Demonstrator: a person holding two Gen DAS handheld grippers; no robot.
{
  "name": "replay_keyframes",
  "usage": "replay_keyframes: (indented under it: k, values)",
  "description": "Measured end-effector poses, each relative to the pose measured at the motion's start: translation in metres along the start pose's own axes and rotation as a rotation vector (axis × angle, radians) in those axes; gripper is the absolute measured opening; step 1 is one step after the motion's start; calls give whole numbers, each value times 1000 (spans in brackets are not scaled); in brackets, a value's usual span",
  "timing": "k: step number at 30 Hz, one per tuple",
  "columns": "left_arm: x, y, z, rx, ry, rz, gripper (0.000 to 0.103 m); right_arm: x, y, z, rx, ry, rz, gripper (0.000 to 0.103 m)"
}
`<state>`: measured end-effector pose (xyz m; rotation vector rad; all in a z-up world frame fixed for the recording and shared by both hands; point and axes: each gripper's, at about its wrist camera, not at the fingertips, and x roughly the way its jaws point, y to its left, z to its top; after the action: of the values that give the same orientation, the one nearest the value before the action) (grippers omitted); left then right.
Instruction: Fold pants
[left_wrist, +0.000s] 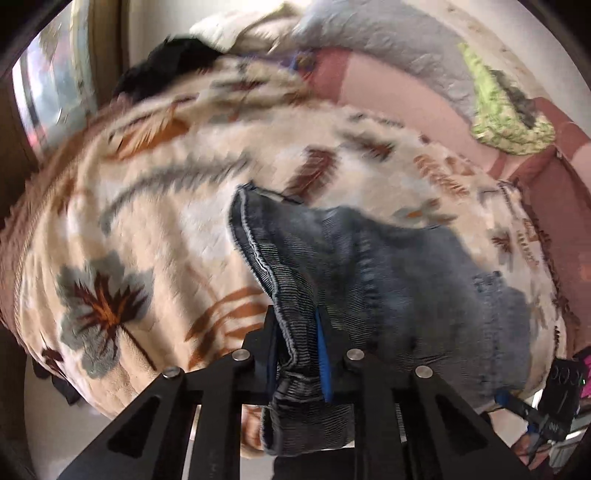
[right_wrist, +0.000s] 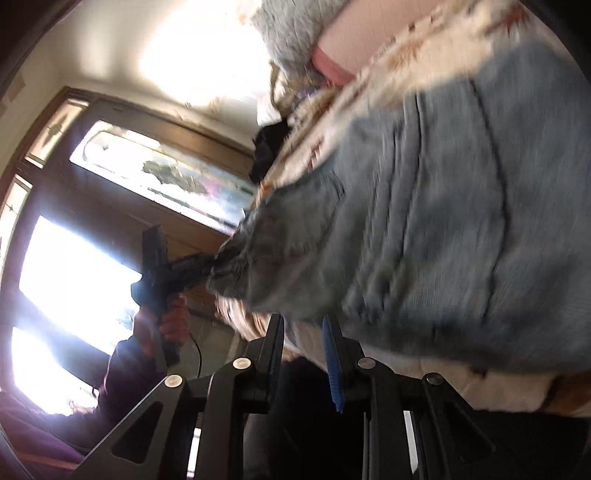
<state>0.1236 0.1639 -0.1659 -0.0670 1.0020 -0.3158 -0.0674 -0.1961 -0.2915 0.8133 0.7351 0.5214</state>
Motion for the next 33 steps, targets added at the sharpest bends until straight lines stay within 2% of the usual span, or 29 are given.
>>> replay_keyframes:
  k: [5, 12, 14, 15, 19, 21, 23, 25, 26, 28, 30, 32, 33]
  values:
    - [-44, -69, 12, 156, -64, -23, 18, -32, 12, 19, -49, -96, -63, 24]
    - [-71, -199, 13, 370, -79, -97, 13, -107, -16, 31, 18, -288, -126, 24]
    - [-70, -246, 6, 441, -73, -137, 12, -132, -27, 31, 47, -345, -139, 24]
    - [-66, -265, 3, 468, -70, -160, 5, -147, -34, 30, 63, -376, -152, 24]
    - [-41, -356, -29, 602, -33, -249, 3, -190, -54, 23, 116, -459, -186, 24]
    - [-18, -390, -50, 645, 33, -275, 3, -208, -63, 19, 147, -490, -205, 24]
    - [-10, -396, -57, 630, 83, -339, 6, -220, -67, 17, 169, -496, -208, 24]
    - [-14, -379, -49, 579, 49, -352, 6, -226, -65, 14, 169, -474, -198, 27]
    - [-16, -366, -44, 562, 35, -340, 6, -226, -64, 14, 169, -465, -185, 43]
    - [-14, -328, -31, 519, 9, -251, 6, -220, -62, 18, 187, -452, -129, 62]
    - [-12, -288, -22, 476, -17, -133, 8, -209, -53, 25, 179, -448, -63, 62]
    - [-4, -249, -20, 430, -11, -27, 8, -189, -47, 36, 175, -392, -17, 62]
    - [0, -234, -21, 410, -3, -5, 8, -177, -43, 42, 171, -354, -6, 62]
